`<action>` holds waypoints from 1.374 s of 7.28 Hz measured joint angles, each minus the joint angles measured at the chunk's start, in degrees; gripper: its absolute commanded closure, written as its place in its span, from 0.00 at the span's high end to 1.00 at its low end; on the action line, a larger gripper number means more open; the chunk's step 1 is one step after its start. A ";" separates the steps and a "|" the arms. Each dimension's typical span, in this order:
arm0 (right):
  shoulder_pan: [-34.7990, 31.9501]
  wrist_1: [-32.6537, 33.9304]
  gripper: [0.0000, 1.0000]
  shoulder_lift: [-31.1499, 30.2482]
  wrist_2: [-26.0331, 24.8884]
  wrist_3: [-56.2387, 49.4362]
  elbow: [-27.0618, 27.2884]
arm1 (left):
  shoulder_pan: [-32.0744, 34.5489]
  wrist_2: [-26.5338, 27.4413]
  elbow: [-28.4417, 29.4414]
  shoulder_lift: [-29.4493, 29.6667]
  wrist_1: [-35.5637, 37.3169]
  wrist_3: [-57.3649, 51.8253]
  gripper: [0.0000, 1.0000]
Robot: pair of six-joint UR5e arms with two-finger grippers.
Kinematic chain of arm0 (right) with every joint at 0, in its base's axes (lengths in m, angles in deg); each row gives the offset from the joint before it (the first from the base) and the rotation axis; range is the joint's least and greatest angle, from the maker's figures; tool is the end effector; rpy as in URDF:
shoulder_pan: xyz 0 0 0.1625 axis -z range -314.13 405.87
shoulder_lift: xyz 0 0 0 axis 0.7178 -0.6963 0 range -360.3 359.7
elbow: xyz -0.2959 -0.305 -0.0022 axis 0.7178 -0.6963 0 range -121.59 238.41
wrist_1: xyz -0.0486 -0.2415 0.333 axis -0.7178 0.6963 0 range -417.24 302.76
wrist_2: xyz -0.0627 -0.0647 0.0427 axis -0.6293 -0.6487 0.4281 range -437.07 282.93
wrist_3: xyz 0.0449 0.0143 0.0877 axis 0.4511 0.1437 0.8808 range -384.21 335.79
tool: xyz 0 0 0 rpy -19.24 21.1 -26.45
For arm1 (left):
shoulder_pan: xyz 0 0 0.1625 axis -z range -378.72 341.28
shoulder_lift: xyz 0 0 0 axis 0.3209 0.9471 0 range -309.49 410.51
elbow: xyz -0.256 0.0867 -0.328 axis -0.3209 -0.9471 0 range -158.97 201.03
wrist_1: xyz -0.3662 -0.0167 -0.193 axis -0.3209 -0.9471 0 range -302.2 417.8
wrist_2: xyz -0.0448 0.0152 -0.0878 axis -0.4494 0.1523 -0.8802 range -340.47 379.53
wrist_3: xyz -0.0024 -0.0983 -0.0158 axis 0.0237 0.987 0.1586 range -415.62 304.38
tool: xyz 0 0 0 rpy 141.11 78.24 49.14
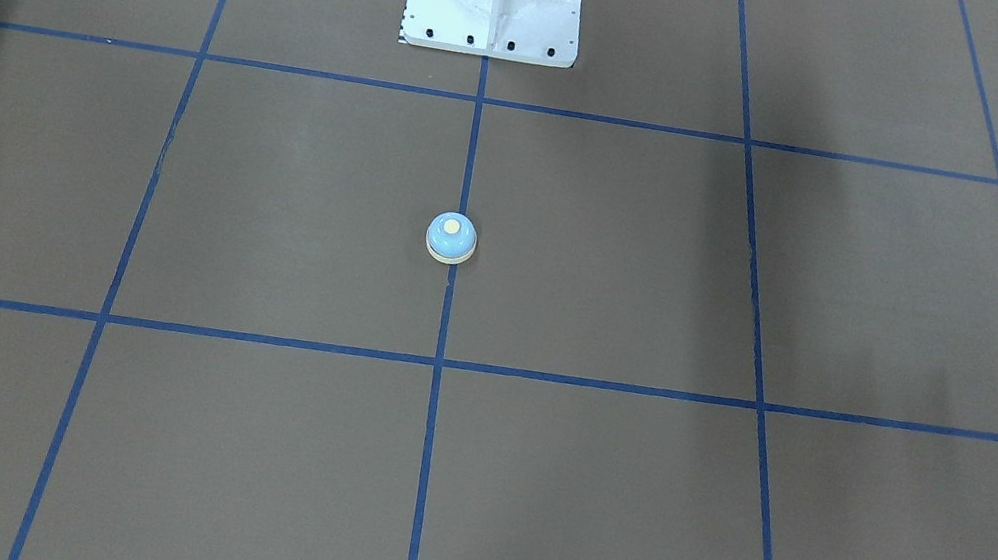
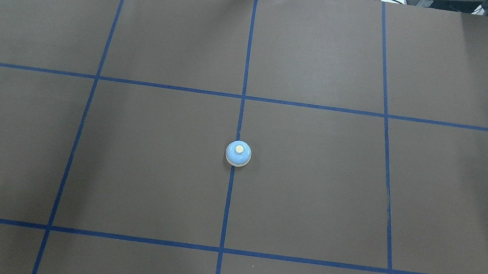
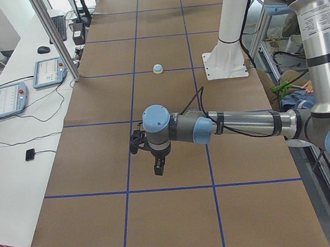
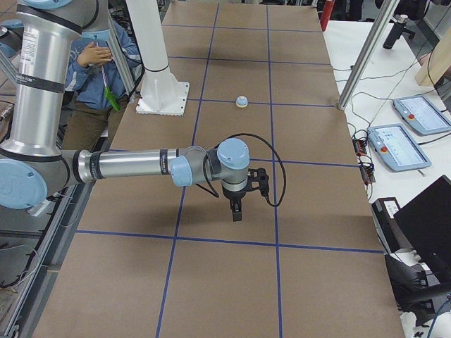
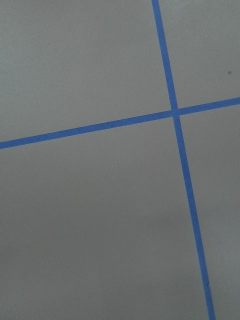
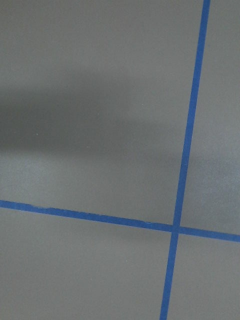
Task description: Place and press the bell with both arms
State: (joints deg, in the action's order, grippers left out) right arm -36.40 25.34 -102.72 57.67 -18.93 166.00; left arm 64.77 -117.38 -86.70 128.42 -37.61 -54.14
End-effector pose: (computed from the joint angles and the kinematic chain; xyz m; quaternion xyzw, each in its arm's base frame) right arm 0.0072 -0.4167 0.5895 0.0579 -0.3874 -0.0613 0.9181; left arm -0.0135 -0.4165 0.5872 0.0605 0.4014 0.0784 0.9105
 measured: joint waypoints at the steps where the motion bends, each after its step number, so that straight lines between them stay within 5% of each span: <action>1: -0.04 0.01 1.00 0.25 -0.07 0.08 0.64 | 0.26 0.09 -1.76 -1.06 0.01 0.32 0.99; 5: -0.14 0.97 1.00 1.03 -0.08 0.60 2.81 | 0.22 -0.25 -2.58 -3.35 0.56 0.75 1.00; 10: -2.00 10.02 1.00 1.91 -1.15 -2.48 3.73 | 0.85 -0.19 -2.19 0.03 8.59 0.80 1.00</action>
